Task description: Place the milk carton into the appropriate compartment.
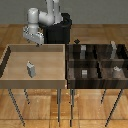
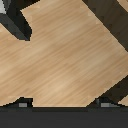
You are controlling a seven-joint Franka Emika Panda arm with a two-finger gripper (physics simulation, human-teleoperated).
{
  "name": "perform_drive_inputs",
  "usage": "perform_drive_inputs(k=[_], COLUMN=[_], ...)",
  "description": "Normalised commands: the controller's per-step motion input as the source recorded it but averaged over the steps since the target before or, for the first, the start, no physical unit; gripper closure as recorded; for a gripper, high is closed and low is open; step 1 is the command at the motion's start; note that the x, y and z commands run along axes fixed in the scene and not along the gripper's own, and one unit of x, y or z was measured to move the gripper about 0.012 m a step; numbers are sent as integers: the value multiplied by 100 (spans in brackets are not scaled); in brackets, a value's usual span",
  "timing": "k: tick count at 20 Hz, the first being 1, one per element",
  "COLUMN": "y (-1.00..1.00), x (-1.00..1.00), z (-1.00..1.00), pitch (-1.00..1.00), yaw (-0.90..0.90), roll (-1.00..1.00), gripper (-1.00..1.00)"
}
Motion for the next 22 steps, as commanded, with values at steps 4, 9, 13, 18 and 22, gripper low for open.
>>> perform_drive_inputs(k=[4,9,13,18,22], y=[0,0,0,-20,0], x=[100,100,0,40,25], z=[0,0,0,0,0], pitch=[0,0,0,0,0], yaw=[0,0,0,0,0], roll=[0,0,0,0,0], gripper=[-100,-100,-100,-100,-100])
